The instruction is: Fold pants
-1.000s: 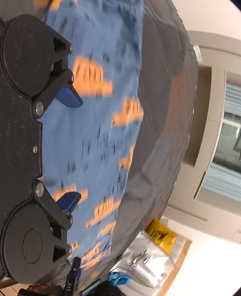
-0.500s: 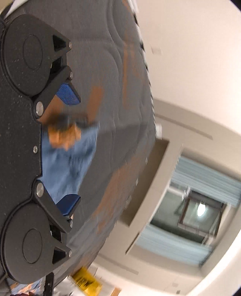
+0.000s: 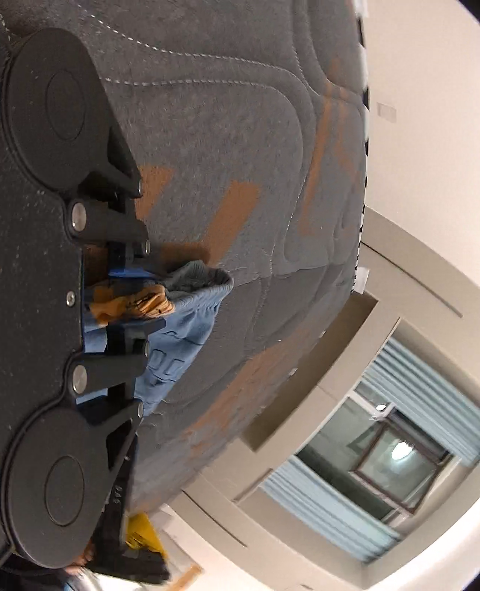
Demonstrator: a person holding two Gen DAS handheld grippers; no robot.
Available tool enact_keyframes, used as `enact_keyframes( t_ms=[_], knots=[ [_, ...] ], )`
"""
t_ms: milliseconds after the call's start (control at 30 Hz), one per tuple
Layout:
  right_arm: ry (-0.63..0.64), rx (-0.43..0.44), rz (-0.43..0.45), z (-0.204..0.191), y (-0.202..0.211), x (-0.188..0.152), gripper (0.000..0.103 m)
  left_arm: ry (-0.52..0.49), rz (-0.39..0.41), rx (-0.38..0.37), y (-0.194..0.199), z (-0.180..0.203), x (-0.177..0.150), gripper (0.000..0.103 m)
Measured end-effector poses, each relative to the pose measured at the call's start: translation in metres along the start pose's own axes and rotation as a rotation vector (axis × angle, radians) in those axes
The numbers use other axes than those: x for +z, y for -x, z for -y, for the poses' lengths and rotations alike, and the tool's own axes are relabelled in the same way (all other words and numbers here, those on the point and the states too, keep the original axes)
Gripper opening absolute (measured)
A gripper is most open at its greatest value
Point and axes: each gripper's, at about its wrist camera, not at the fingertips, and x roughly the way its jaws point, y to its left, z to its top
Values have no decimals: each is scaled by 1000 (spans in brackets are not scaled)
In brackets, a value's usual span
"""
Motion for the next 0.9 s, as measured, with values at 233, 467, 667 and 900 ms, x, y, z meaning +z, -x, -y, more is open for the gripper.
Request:
enact_keyframes(
  t_ms=[233,467,667,900],
  knots=[
    [-1,-23,58,-4,11,2,7,-62,46,20,20,9,4,17],
    [4,-54,58,-6,14,-6,51,-94,58,103,26,14,3,65],
    [90,-91,146,-21,84,-49,96,-227,132,74,44,66,-2,91],
    [85,-279,126,-18,145,-131,103,-464,-23,-15,4,158,-57,102]
  ],
)
